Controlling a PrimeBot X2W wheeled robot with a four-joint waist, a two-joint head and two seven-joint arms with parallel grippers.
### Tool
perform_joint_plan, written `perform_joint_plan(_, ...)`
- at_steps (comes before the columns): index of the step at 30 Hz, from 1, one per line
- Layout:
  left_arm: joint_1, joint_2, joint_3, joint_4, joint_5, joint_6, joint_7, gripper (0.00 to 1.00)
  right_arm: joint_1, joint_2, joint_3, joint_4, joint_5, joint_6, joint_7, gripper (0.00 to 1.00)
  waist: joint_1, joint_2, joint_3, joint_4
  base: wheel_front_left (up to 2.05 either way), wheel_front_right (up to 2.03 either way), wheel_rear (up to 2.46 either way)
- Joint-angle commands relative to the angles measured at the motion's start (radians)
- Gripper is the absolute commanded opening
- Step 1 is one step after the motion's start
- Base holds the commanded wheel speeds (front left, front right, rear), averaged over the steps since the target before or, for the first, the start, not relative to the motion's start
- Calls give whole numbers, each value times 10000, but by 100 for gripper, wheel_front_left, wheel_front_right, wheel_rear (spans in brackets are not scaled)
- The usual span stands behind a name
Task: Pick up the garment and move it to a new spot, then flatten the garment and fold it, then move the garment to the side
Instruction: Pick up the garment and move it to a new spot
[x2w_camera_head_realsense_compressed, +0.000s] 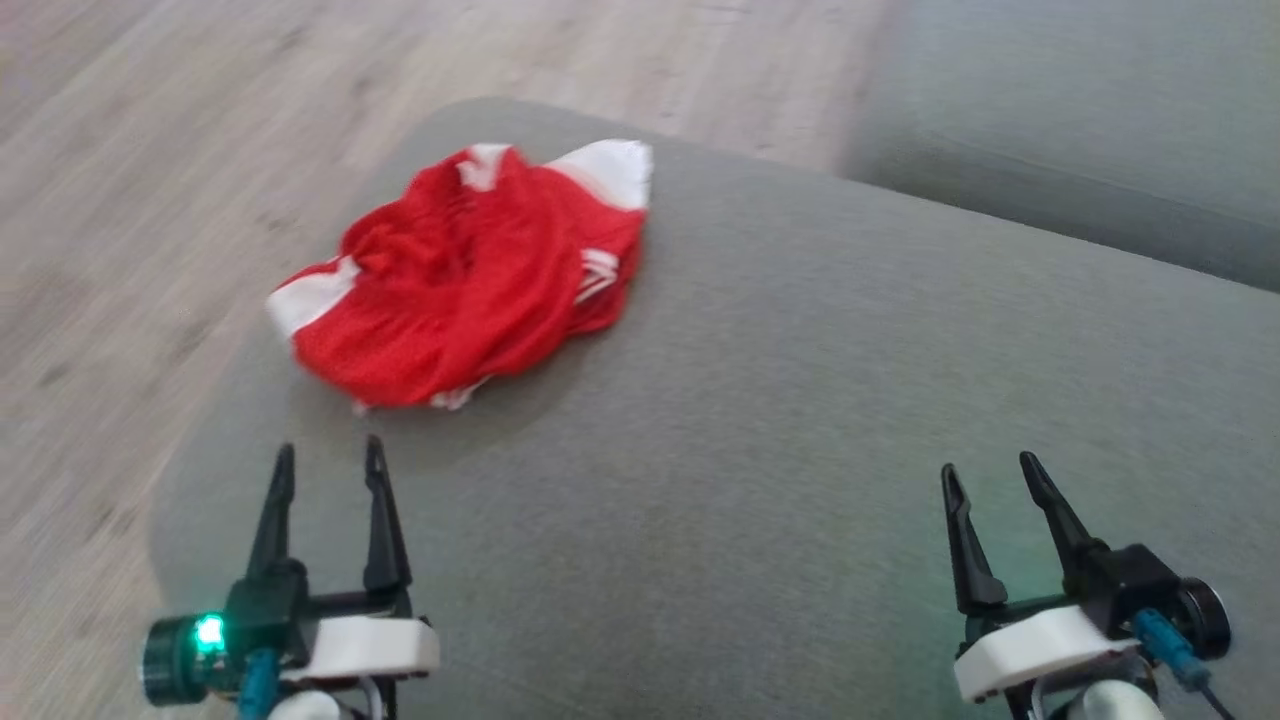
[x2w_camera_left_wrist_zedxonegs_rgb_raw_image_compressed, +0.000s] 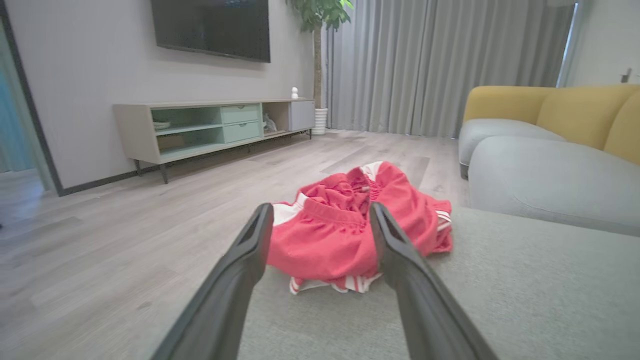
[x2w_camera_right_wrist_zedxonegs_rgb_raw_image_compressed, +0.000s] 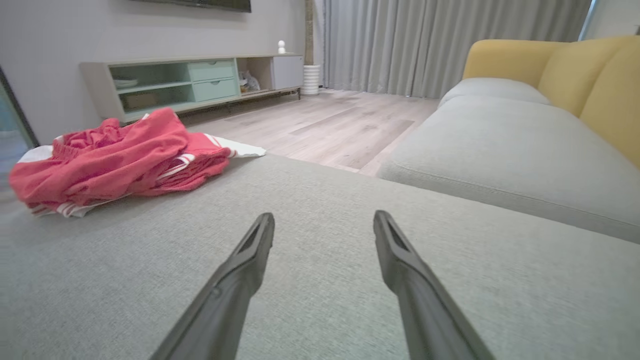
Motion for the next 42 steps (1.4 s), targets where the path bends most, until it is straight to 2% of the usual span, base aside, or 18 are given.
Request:
perform_joint_plan(1,-308,41,408,-429,38,12,-97,100,-370,-102,246,-338,-112,75,-109,100,0,0,249,509,0,0,0)
perform_joint_plan(6,-548,41,786,-1061,-95,77,-97,100,-584,-102,164,-492,-790,75,-109,100,0,0,897,581,0,0,0)
perform_joint_plan(9,-1139,40,1174,-1598,-624,-19,-97,100,-869,-102,-125,-652,-1362,75,-109,100,0,0,1626,385,0,0,0)
perform_joint_plan(11,-1795,40,1419,-1815,-665,-234,-97,100,-1010,-136,-436,-816,-1736,75,-109,100,0,0,2105,264,0,0,0)
perform_joint_plan(14,-3078,121,1604,-1454,-763,-807,-97,100,-1106,-441,-568,-1021,-2070,75,-109,100,0,0,2720,67,0,0,0)
perform_joint_plan(19,-5893,732,1336,493,-682,-1566,171,100,-1321,-1189,-692,-1342,-2285,75,-109,100,0,0,3664,-365,0,0,0)
perform_joint_plan(23,-8103,1048,1171,2490,-808,-1810,1678,100,-1578,-1584,-860,-1635,-2335,75,-109,100,0,0,4331,-729,0,0,0)
perform_joint_plan(24,-8965,1180,1163,3577,-888,-1822,2577,100,-1680,-1659,-868,-1804,-2349,75,-109,100,0,0,4608,-921,0,0,0)
perform_joint_plan(25,-8965,1180,1163,3577,-888,-1822,2577,100,-1680,-1659,-868,-1804,-2349,75,-109,100,0,0,4608,-921,0,0,0)
perform_joint_plan(29,-10130,1490,1217,5677,-986,-1727,3896,100,-1857,-1635,-798,-1986,-2324,75,-109,100,0,0,4987,-1324,0,0,0)
perform_joint_plan(35,-10812,1873,1314,7910,-1079,-1527,4568,100,-1979,-1464,-861,-1991,-2291,75,-109,100,0,0,5307,-1779,0,0,0)
perform_joint_plan(36,-10858,1907,1335,8129,-1105,-1504,4518,75,-1991,-1445,-900,-1987,-2295,75,-109,100,0,0,5332,-1825,0,0,0)
perform_joint_plan(37,-10902,1933,1372,8283,-1138,-1465,4374,11,-1993,-1421,-948,-1986,-2298,75,-109,100,0,0,5346,-1854,0,0,0)
perform_joint_plan(38,-10933,1956,1410,8405,-1184,-1469,4175,0,-1991,-1400,-993,-1991,-2304,75,-109,100,0,0,5352,-1875,0,0,0)
perform_joint_plan(42,-11212,2040,1470,8559,-1294,-1626,3111,0,-1950,-1374,-1096,-1943,-2307,75,-109,100,0,0,5185,-1872,0,0,0)
